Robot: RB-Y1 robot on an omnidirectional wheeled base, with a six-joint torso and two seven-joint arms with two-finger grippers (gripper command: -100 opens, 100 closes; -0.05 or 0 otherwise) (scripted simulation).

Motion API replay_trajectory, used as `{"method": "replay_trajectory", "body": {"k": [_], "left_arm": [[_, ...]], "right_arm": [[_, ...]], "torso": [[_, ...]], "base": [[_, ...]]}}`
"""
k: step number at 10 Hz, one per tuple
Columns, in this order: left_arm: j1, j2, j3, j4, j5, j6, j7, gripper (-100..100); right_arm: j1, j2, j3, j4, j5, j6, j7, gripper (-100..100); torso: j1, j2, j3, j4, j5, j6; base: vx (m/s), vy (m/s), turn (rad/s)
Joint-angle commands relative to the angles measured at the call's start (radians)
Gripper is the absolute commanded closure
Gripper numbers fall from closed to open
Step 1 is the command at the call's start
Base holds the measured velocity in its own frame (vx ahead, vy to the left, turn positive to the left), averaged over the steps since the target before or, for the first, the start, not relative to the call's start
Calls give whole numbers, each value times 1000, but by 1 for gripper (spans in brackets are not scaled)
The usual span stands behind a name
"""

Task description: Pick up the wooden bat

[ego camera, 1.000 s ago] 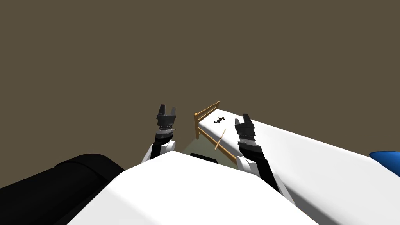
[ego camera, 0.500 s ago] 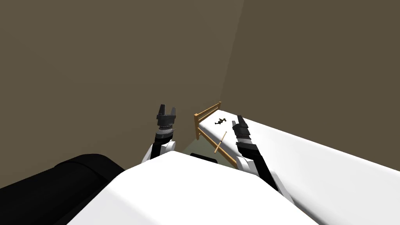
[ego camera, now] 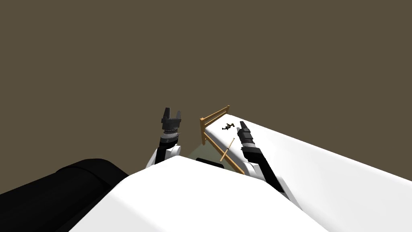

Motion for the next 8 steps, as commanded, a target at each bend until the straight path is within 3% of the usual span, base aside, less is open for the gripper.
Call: {"method": "replay_trajectory", "body": {"k": [1, 8], "left_arm": [[0, 0, 0, 0, 0, 0, 0, 0], [0, 0, 0, 0, 0, 0, 0, 0]], "right_arm": [[3, 2, 20, 5, 5, 50, 22, -100], [8, -2, 45, 12, 5, 209, 55, -100]], "torso": [[0, 0, 0, 0, 0, 0], [1, 0, 0, 0, 0, 0]], "base": [[83, -48, 106], [48, -44, 64]]}}
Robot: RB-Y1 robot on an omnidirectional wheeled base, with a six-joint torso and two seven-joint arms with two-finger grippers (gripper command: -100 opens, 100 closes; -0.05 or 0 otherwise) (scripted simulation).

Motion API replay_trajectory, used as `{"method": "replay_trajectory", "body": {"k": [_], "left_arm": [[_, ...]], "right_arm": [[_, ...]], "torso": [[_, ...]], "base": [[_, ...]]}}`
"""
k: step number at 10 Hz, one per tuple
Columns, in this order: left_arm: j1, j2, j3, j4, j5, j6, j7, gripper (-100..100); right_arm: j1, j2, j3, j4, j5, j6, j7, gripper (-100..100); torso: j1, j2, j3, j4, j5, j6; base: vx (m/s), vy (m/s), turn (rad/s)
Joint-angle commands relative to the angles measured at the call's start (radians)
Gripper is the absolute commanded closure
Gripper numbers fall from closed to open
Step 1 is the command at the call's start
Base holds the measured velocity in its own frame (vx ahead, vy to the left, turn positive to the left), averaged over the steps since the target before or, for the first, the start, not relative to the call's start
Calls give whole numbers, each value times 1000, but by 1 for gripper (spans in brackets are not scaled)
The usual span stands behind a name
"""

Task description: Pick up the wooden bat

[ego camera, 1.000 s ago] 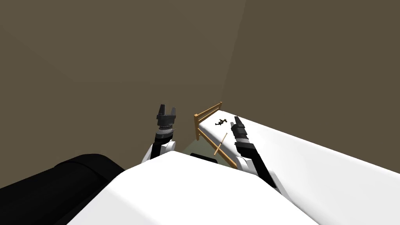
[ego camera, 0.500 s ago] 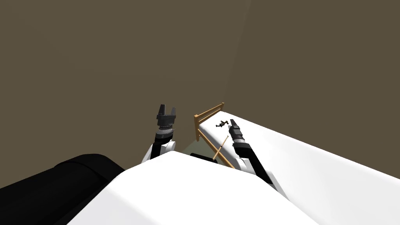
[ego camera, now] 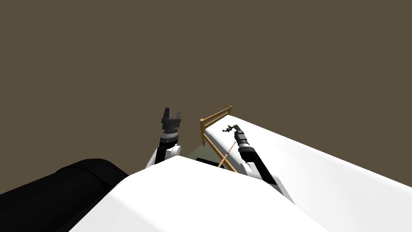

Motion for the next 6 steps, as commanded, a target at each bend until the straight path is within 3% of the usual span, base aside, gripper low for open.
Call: {"method": "replay_trajectory", "body": {"k": [1, 3, 6], "left_arm": [[0, 0, 0, 0, 0, 0, 0, 0], [0, 0, 0, 0, 0, 0, 0, 0], [0, 0, 0, 0, 0, 0, 0, 0]], "right_arm": [[4, 0, 15, 2, 2, 50, 18, -100], [4, 0, 15, 2, 2, 78, 18, -100], [9, 0, 39, 12, 1, 169, 47, -100]], "torso": [[0, 0, 0, 0, 0, 0], [-1, -1, -1, 0, 0, 0], [-1, -1, 0, 0, 0, 0]], "base": [[51, -52, 121], [39, -40, 45], [54, -51, 122]]}}
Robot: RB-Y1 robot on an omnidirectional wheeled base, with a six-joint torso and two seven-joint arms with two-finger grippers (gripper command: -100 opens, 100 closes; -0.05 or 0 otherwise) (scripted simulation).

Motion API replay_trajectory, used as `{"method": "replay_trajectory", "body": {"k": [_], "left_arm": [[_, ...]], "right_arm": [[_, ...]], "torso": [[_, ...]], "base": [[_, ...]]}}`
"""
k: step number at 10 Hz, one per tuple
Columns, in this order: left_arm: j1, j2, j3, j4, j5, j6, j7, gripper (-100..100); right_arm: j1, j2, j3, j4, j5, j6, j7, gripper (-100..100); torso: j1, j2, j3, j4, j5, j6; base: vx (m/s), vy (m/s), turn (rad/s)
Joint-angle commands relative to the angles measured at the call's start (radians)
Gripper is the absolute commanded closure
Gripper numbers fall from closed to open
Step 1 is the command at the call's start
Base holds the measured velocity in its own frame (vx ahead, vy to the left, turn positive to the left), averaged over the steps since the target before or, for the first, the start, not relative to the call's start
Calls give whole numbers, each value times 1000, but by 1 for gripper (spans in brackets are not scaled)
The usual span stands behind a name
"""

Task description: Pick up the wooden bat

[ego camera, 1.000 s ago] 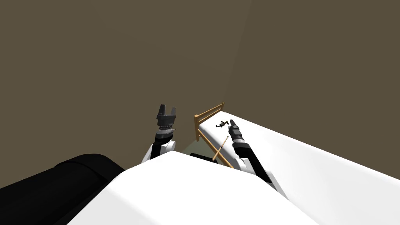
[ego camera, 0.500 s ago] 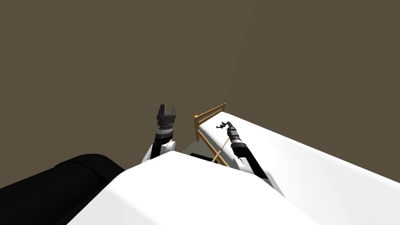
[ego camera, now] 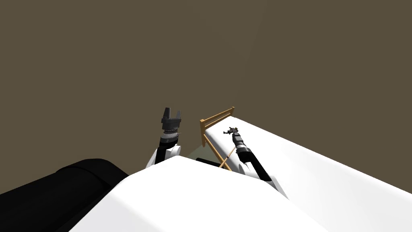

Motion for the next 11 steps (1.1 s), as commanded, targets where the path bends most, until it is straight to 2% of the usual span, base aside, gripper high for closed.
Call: {"method": "replay_trajectory", "body": {"k": [1, 2, 6, 7, 11], "left_arm": [[0, 0, 0, 0, 0, 0, 0, 0], [0, 0, 0, 0, 0, 0, 0, 0], [0, 0, 0, 0, 0, 0, 0, 0], [0, 0, 0, 0, 0, 0, 0, 0], [0, 0, 0, 0, 0, 0, 0, 0]], "right_arm": [[0, 0, 6, -3, 0, 50, 8, -100], [0, 0, 6, -3, 0, 68, 8, -100], [6, 2, 28, 10, -1, 191, 32, -100], [6, 2, 28, 10, -1, 200, 32, -100], [14, 4, 46, 27, -2, 327, 49, -100]], "torso": [[0, 0, 0, 0, 0, 0], [0, 0, 0, 0, 0, 0], [0, 0, 0, 0, 0, 0], [0, 0, 0, 0, 0, 0], [0, 1, 1, 0, 0, 0]], "base": [[58, -60, 78], [28, -26, -8], [51, -50, 122], [18, -31, -12], [35, -52, 127]]}}
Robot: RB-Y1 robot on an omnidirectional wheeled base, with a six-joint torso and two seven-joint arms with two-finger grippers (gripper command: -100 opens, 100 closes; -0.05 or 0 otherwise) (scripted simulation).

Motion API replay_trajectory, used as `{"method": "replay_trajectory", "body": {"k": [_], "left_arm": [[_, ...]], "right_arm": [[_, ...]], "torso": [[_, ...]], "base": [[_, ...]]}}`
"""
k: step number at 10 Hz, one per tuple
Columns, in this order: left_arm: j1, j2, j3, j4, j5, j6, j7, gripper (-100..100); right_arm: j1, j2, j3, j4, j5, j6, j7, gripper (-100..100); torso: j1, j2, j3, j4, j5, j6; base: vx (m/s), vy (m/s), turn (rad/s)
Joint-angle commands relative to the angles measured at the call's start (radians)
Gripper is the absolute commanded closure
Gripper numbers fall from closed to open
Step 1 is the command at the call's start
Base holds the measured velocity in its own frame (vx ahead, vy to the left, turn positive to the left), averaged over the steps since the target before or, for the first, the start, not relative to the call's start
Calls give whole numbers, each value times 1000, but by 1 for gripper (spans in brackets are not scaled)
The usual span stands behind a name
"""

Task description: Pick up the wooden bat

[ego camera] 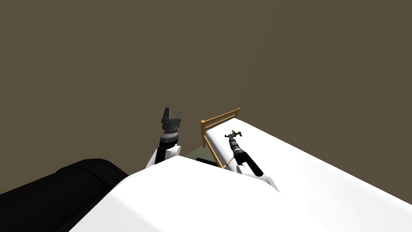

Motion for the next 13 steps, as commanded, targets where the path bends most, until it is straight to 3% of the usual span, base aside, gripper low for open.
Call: {"method": "replay_trajectory", "body": {"k": [1, 13], "left_arm": [[0, 0, 0, 0, 0, 0, 0, 0], [0, 0, 0, 0, 0, 0, 0, 0]], "right_arm": [[2, 0, 8, 19, -3, 50, 7, -100], [33, 13, 36, 90, -11, 404, 0, -100]], "torso": [[0, 0, 0, 0, 0, 0], [2, 1, 1, 0, 1, 0]], "base": [[47, -64, 153], [18, -42, 137]]}}
